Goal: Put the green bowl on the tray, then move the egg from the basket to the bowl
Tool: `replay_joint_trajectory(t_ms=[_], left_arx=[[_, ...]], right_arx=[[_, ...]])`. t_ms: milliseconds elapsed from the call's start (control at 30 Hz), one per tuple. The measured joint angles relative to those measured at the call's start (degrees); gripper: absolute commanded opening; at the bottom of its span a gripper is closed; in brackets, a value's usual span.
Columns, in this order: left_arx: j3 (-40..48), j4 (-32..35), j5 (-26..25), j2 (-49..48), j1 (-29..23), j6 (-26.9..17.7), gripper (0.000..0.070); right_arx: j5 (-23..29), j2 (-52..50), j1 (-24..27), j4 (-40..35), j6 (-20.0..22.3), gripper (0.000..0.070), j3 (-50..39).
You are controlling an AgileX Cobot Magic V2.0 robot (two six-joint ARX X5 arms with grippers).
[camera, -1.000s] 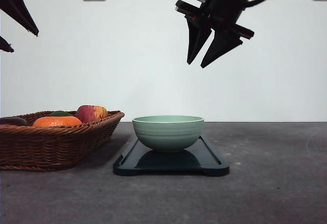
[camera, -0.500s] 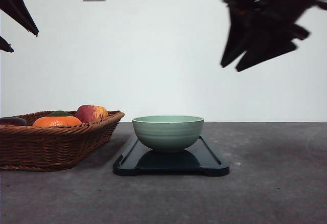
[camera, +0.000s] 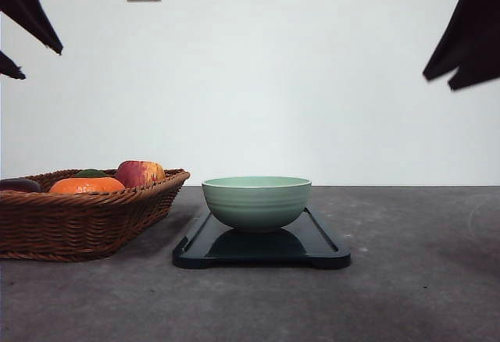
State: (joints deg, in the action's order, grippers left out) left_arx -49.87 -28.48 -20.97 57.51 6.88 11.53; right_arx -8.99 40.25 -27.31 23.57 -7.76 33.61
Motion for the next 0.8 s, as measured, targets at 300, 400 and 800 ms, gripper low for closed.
replay_joint_trajectory(t_ms=[300, 400, 800], left_arx=[[-12.7, -11.6, 12.8, 13.4, 4.1, -8.0, 0.0355], [-18.7, -16.0, 14.4, 19.3, 4.4, -11.0, 0.04], [-29.6, -15.1, 14.9, 36.4, 5.1, -18.6, 0.0405]], right_arx=[[0.0, -1.4, 0.0, -2.5, -0.3, 0.0209, 0.0], [0.0, -1.3, 0.0, -2.5, -0.5, 0.0209, 0.0], [0.0, -1.3, 0.0, -2.4, -0.6, 0.0209, 0.0]])
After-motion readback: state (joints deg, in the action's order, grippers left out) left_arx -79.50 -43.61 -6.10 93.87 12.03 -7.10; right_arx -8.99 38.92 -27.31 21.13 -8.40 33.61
